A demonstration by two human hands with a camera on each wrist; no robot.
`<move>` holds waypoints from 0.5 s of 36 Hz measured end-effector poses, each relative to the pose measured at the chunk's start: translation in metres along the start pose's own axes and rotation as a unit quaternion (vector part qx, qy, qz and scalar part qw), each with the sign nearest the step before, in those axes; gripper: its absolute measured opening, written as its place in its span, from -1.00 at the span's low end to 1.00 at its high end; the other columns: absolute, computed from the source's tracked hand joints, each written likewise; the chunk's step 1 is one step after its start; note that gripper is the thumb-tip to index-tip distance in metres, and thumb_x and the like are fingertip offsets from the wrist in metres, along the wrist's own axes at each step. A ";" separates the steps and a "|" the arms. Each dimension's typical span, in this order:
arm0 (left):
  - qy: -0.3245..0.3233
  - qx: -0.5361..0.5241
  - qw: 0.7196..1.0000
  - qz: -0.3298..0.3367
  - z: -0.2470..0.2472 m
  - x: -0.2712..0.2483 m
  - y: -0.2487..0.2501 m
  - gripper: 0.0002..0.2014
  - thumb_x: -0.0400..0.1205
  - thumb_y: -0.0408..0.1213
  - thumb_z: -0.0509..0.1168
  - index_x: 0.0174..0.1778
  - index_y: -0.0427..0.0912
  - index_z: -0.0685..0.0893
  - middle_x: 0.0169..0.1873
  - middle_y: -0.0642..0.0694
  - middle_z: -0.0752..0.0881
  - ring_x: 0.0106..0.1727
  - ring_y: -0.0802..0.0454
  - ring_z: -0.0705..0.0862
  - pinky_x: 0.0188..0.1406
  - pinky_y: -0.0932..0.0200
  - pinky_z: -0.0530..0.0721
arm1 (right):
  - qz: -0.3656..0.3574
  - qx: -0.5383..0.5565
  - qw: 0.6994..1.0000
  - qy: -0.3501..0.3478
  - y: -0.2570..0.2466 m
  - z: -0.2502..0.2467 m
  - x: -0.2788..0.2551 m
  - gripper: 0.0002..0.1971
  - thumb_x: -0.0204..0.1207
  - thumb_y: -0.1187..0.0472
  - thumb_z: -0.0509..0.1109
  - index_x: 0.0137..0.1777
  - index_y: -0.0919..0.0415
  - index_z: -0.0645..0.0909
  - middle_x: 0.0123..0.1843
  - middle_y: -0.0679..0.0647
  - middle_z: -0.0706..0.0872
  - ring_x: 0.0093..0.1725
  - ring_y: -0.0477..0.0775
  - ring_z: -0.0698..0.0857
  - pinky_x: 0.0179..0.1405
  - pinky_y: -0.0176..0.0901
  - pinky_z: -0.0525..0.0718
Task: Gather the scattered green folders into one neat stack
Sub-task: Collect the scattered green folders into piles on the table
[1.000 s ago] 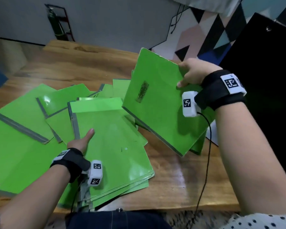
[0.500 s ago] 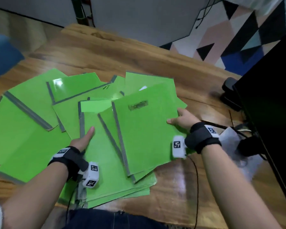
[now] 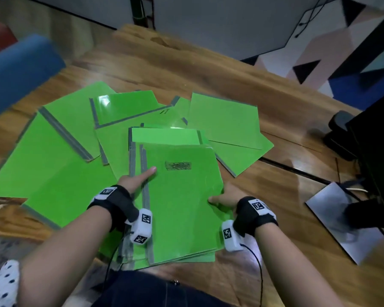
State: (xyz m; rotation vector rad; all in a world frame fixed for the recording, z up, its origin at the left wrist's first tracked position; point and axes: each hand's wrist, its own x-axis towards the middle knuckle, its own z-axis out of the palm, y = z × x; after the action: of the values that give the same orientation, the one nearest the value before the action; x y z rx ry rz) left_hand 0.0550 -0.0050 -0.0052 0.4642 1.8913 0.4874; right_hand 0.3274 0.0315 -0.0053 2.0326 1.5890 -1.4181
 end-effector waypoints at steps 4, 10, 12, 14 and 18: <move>0.007 -0.018 1.000 0.003 0.004 -0.003 0.000 0.11 0.28 0.24 0.50 0.58 -0.38 0.22 0.49 -0.38 0.40 0.46 -0.31 0.43 0.37 -0.17 0.47 | -0.008 -0.030 0.999 -0.044 0.002 0.019 0.011 -0.17 0.25 -0.23 0.53 0.43 0.24 0.45 0.25 0.16 0.70 0.13 0.15 0.73 0.18 0.13 0.70; 0.073 -0.028 0.996 0.044 0.012 -0.013 0.000 -0.02 0.29 0.15 0.53 0.47 -0.41 0.35 0.07 -0.26 0.63 0.05 -0.19 0.65 0.00 -0.07 0.67 | -0.018 -0.070 0.996 -0.043 -0.006 0.021 -0.004 -0.15 0.47 -0.39 0.17 0.50 0.32 0.37 0.36 0.20 0.59 0.19 0.13 0.62 0.33 0.15 0.59; 0.105 -0.041 0.991 0.074 0.015 -0.018 0.003 -0.07 0.29 0.14 0.54 0.39 -0.45 0.42 -0.24 -0.13 0.60 -0.28 -0.05 0.61 -0.17 -0.02 0.75 | -0.014 -0.017 0.999 -0.043 -0.009 0.016 -0.014 -0.21 0.59 -0.35 -0.02 0.56 0.30 0.32 0.43 0.24 0.52 0.32 0.19 0.57 0.42 0.17 0.50; 0.117 -0.046 0.988 0.094 0.017 -0.021 0.004 -0.06 0.25 0.17 0.55 0.34 -0.47 0.45 -0.28 -0.13 0.62 -0.35 -0.04 0.57 -0.11 -0.13 0.78 | -0.024 0.072 0.997 -0.013 -0.006 0.011 -0.016 -0.29 0.65 -0.27 -0.11 0.60 0.24 0.26 0.57 0.27 0.37 0.50 0.25 0.44 0.50 0.13 0.38; 0.094 -0.074 0.987 0.107 0.023 -0.029 0.007 0.04 0.17 0.20 0.58 0.40 -0.41 0.41 0.03 -0.24 0.67 0.03 -0.19 0.69 0.04 -0.12 0.75 | -0.046 0.300 0.951 0.065 -0.001 0.009 -0.013 -0.02 0.32 -0.52 0.21 0.55 0.21 0.37 0.49 0.23 0.51 0.44 0.19 0.54 0.49 0.08 0.41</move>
State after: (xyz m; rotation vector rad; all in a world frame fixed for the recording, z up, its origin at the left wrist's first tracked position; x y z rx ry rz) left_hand 0.0874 -0.0119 0.0128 0.5415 1.9773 0.8346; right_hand 0.3218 0.0172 0.0001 2.4357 1.4298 -2.0361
